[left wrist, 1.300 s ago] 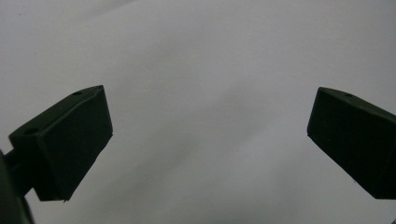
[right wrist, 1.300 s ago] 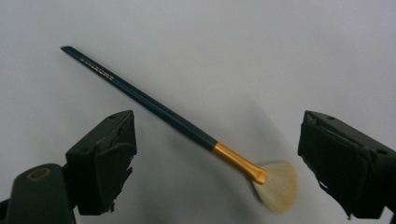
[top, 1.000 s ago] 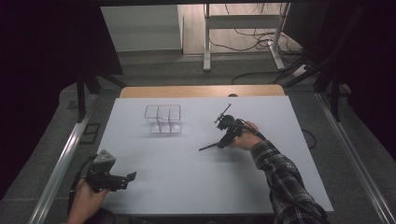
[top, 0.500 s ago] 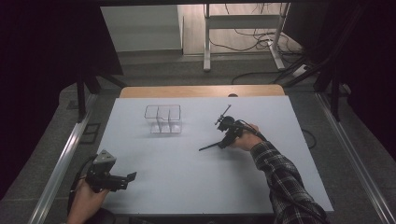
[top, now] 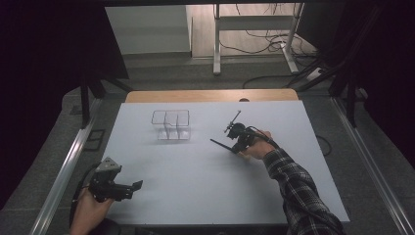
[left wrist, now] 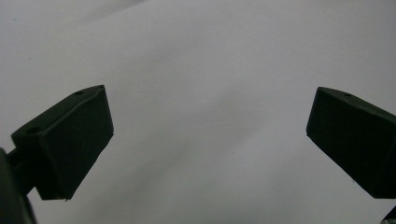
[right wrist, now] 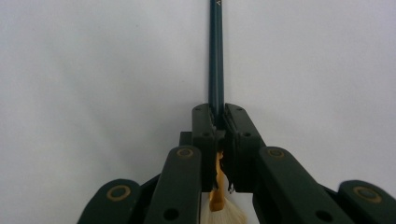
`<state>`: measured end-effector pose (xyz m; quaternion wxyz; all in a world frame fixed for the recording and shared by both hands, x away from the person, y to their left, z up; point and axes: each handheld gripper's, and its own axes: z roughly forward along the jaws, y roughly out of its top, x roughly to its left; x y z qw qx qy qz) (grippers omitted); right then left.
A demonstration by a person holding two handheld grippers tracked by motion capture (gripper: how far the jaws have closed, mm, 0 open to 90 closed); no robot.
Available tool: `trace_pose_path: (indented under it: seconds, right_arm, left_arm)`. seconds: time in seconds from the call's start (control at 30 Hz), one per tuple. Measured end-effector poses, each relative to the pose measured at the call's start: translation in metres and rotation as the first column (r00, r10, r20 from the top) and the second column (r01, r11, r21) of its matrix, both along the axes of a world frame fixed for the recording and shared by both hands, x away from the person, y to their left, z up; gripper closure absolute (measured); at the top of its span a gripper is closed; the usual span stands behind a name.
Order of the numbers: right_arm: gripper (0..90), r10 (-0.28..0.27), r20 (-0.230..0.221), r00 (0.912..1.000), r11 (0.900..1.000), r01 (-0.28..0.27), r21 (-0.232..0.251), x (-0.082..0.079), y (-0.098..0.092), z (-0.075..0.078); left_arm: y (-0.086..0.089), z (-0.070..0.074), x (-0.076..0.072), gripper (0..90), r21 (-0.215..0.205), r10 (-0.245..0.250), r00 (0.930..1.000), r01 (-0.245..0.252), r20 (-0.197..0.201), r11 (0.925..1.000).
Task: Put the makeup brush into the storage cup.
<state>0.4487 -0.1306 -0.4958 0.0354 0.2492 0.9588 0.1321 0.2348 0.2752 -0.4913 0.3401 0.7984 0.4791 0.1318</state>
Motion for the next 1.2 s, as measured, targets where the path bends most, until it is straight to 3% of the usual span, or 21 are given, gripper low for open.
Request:
trace_pose_path:
  seconds: [0.13, 0.37, 0.83, 1.2]
  right_arm:
    - [84.0, -0.024, -0.004, 0.9997, 0.999, 0.024, 0.045, -0.003, -0.005, 0.002]
    - [84.0, -0.040, 0.027, 0.9989, 0.994, 0.037, 0.104, -0.013, -0.017, 0.011]
    - [84.0, -0.047, 0.072, 0.9963, 0.984, 0.034, 0.175, -0.042, -0.033, 0.023]
    - [84.0, -0.059, 0.086, 0.9946, 0.975, 0.039, 0.217, -0.060, -0.044, 0.027]
  left_arm:
    - [0.001, 0.000, 0.000, 1.5, -0.022, -0.030, 0.9994, 0.030, 0.015, 0.9993]
    - [0.001, 0.000, 0.000, 1.5, -0.040, -0.046, 0.9989, 0.046, 0.013, 0.9981]
    - [-0.004, -0.001, 0.001, 1.1, 0.004, -0.065, 0.9979, 0.065, -0.002, 0.9978]
    - [-0.004, -0.002, 0.002, 0.8, 0.003, -0.066, 0.9975, 0.066, -0.024, 0.9978]
